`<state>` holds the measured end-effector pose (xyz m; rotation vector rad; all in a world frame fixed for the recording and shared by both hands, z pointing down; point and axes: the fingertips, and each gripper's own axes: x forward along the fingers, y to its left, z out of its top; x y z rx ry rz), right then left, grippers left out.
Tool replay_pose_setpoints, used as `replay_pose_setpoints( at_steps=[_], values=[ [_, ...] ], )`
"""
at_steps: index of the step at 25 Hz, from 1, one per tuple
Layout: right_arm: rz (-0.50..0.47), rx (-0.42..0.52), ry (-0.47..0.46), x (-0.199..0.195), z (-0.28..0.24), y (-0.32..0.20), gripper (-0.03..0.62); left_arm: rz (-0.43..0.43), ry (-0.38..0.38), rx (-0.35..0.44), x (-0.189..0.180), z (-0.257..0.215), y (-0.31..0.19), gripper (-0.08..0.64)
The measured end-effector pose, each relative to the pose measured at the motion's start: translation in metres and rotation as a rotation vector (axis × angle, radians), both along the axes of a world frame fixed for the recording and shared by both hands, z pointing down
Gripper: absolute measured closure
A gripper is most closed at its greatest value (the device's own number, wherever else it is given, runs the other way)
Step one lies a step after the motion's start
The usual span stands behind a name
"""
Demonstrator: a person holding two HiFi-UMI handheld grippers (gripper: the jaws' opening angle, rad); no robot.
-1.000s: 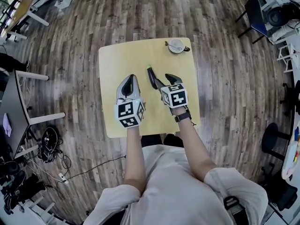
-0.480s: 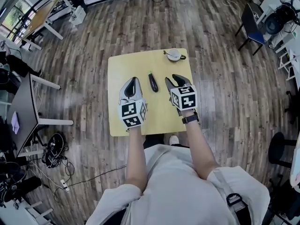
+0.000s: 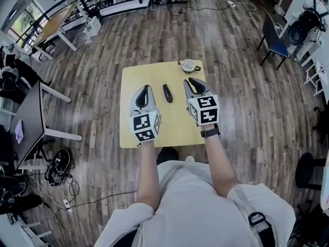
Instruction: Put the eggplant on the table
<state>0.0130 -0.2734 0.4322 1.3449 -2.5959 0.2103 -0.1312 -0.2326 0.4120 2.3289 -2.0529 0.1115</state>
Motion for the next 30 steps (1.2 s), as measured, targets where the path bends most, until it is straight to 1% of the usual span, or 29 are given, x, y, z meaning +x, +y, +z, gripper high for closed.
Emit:
replay_pose_setpoints(
  at_steps=[3, 7, 12, 17, 22, 30],
  values=[
    [0.0, 0.044, -0.042, 0.006, -0.021, 0.009, 0.54, 0.001, 0.0, 0.032, 0.004, -0.018, 0.008, 0.552],
    [0.011, 0.1, -0.076, 0.013, -0.047, 0.017, 0.553, -0.001, -0.014, 0.071, 0.006, -0.04, 0.017, 0.552],
    [0.034, 0.153, -0.1, 0.025, -0.065, 0.025, 0.57, 0.008, -0.035, 0.088, 0.015, -0.047, 0.023, 0.552],
    [0.05, 0.172, -0.101, 0.029, -0.071, 0.028, 0.58, 0.021, -0.032, 0.09, 0.017, -0.048, 0.023, 0.552],
    [0.056, 0.185, -0.071, 0.035, -0.07, 0.028, 0.581, 0.026, -0.029, 0.097, 0.024, -0.05, 0.022, 0.552],
    [0.07, 0.188, -0.092, 0.037, -0.072, 0.022, 0.583, 0.037, -0.033, 0.096, 0.024, -0.05, 0.017, 0.552]
  ],
)
